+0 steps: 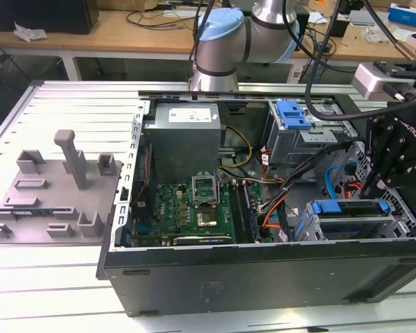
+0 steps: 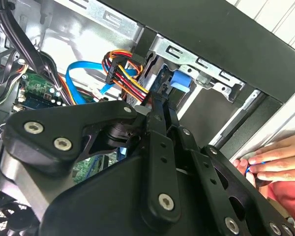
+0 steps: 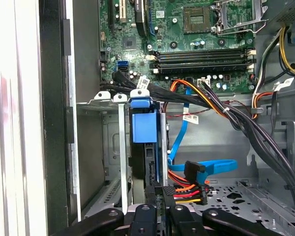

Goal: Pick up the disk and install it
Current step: 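Insert the first disk wire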

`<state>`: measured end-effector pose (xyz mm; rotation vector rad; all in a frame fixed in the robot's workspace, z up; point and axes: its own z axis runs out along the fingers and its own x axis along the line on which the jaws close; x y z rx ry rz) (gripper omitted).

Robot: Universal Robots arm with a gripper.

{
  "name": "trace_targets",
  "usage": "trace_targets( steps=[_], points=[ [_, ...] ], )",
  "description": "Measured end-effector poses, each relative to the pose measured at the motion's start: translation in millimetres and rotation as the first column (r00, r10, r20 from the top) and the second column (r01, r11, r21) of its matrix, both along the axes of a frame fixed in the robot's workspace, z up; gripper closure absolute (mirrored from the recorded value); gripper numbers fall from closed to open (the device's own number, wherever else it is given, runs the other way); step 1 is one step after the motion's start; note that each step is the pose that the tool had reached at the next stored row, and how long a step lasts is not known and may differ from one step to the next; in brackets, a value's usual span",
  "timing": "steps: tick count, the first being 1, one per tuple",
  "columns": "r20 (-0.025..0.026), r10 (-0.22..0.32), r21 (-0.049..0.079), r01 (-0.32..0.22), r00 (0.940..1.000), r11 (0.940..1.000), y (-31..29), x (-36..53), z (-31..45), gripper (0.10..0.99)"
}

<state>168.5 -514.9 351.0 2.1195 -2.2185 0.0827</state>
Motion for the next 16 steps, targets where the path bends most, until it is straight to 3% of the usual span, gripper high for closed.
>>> trace_targets(
  steps=[10,16],
  points=[
    [0.0000,-0.001,-0.002,0.001,1.0000,1.0000,0.4,0.1,-0.2,0.922],
    [0.0036,-0.001,-0.004,0.001,1.0000,1.0000,3.2,-0.2,-0.1,0.922]
  ],
)
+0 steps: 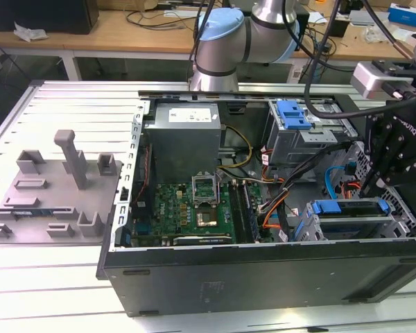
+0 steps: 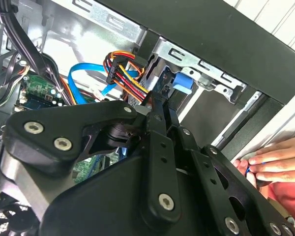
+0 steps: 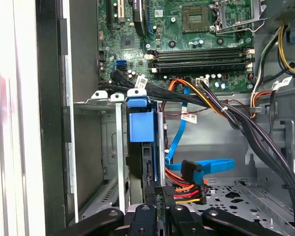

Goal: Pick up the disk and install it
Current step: 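Insert the first disk wire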

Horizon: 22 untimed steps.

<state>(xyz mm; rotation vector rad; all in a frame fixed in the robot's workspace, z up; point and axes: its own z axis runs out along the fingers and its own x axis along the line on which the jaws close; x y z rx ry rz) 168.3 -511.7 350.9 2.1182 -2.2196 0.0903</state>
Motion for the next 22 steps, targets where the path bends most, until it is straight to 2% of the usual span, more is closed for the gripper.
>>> trace_targets(
  steps=[4,13,22],
  points=[
    [0.0018,-0.004,-0.001,0.004,1.0000,1.0000,0.0,-0.5,-0.4,0.922],
    [0.0018,-0.046,-0.002,0.046,0.9990,0.9990,0.1,0.0,-0.4,0.922],
    [0.0019,-0.053,-0.004,0.053,0.9986,0.9986,0.0,0.2,-0.4,0.922]
  ],
)
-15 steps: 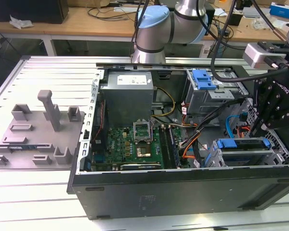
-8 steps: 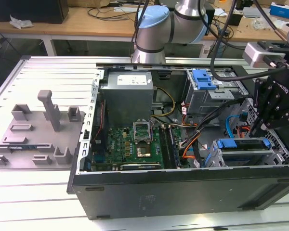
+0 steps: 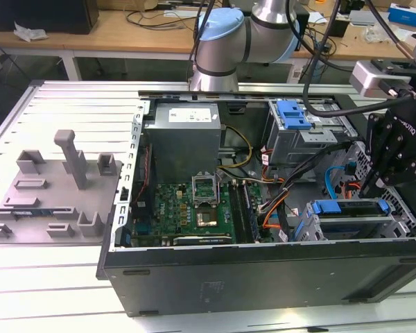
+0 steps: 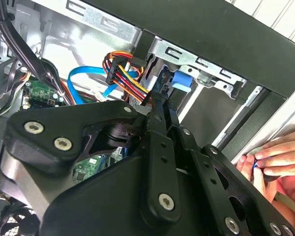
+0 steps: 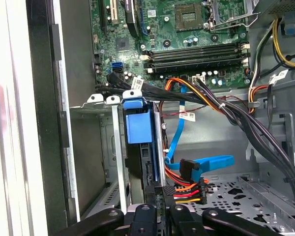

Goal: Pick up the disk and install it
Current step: 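Insert the first disk wire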

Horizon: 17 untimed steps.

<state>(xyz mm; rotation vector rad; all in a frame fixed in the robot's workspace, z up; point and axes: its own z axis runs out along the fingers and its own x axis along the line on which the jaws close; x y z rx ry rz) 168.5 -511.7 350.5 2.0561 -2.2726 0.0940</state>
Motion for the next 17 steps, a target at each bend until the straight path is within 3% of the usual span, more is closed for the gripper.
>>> trace_targets(
  steps=[17],
  points=[
    [0.0000,0.000,0.000,0.000,1.0000,1.0000,-3.0,-0.2,-0.6,0.922]
  ],
)
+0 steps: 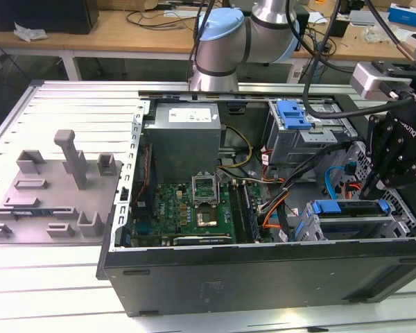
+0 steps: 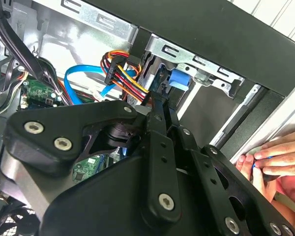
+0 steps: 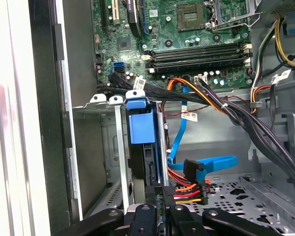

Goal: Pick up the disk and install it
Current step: 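Insert the first disk wire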

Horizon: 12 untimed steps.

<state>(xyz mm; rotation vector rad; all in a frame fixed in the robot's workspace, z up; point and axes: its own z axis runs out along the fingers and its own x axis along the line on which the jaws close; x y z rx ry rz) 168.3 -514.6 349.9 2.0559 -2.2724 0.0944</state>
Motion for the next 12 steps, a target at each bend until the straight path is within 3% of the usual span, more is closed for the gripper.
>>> trace_targets(
  steps=[12],
  points=[
    [0.0000,0.000,0.000,0.000,1.0000,1.0000,-2.2,0.3,-1.1,0.922]
  ],
)
